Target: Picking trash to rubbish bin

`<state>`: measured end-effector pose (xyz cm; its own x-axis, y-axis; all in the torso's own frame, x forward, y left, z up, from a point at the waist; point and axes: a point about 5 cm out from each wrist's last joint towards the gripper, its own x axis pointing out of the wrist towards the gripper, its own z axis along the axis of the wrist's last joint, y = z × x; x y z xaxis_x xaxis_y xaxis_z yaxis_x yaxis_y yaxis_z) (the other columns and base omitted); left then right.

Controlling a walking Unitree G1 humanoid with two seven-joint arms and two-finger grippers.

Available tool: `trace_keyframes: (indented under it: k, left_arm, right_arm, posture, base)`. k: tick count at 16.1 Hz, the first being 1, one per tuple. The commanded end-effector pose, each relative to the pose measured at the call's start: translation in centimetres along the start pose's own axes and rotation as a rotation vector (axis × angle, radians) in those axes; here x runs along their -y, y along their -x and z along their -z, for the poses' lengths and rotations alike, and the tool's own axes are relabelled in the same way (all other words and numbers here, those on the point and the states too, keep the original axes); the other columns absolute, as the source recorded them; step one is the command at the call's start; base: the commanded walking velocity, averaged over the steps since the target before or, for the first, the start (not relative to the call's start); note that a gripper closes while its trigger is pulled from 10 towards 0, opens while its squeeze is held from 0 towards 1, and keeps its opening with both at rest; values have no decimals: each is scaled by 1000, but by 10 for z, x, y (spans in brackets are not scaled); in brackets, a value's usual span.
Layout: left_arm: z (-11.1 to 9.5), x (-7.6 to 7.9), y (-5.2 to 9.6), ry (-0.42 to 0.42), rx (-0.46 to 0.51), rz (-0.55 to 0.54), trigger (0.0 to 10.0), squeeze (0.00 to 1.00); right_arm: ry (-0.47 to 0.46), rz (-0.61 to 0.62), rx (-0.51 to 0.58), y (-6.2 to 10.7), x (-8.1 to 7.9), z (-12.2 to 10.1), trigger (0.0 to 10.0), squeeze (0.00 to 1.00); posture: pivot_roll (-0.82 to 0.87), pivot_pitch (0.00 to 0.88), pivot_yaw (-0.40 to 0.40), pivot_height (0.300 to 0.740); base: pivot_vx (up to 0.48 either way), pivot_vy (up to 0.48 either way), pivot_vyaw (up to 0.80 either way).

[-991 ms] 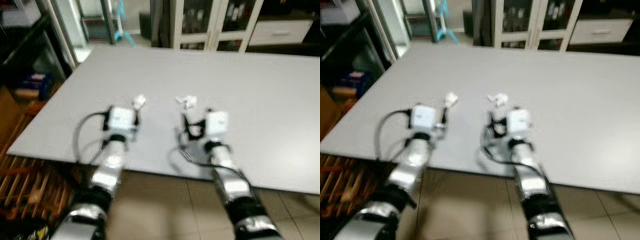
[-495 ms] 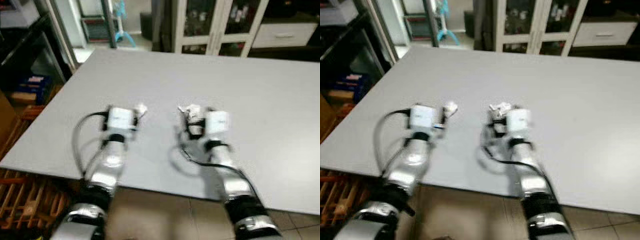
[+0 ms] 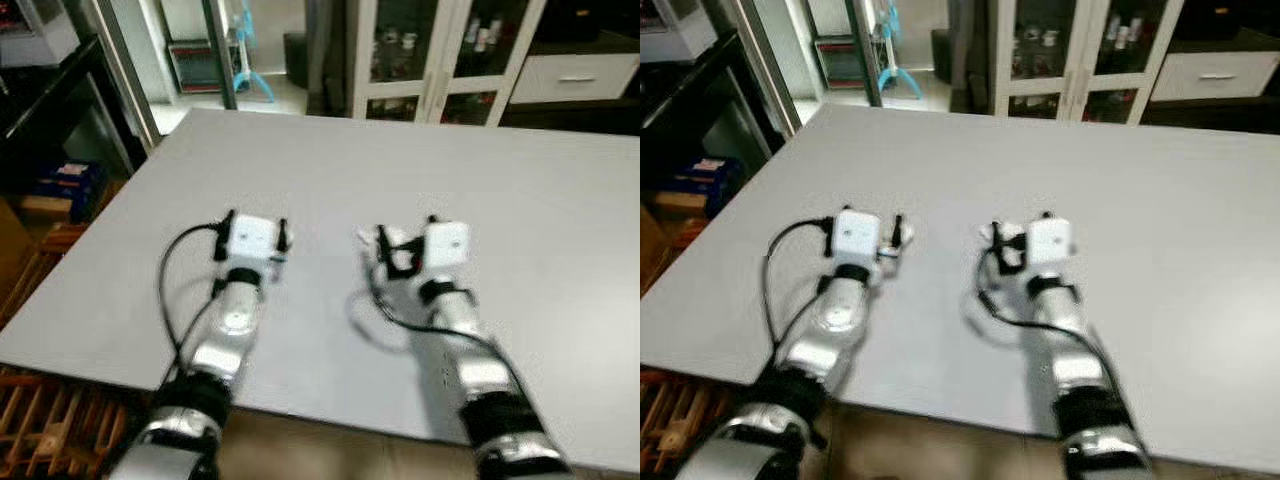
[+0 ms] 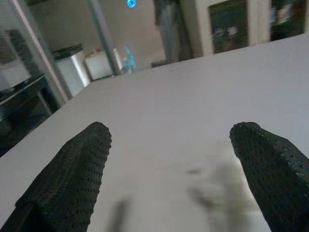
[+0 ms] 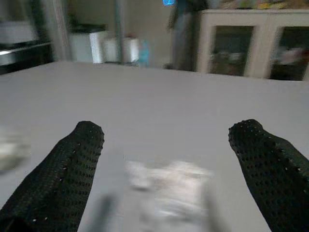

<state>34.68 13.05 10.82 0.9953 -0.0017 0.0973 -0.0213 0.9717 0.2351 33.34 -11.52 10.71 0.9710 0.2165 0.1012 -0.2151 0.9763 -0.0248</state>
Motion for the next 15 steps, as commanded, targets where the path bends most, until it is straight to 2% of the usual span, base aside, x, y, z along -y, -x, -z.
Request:
trace_keyframes:
  k: [1,9,13,15]
  left_arm:
    - [-4,0,-1,14,18,-7,10000,0]
    - [-6,6,-2,21,29,36,10000,0]
    - [-29,21,-17,73,87,177,10000,0]
    - [-32,23,-21,73,84,219,10000,0]
  right_arm:
    - [11,2,-2,0,3,0,10000,0]
    - [10,2,-2,1,2,0,10000,0]
    - [8,1,2,2,1,0,10000,0]
    - [0,0,9,3,1,-2,10000,0]
  posture:
    - [-23,57,42,740]
    - [-27,51,44,740]
    - [-37,65,43,740]
    - [-43,72,44,740]
  base:
    - [0,0,0]
    - [0,0,0]
    - [0,0,0]
    - [0,0,0]
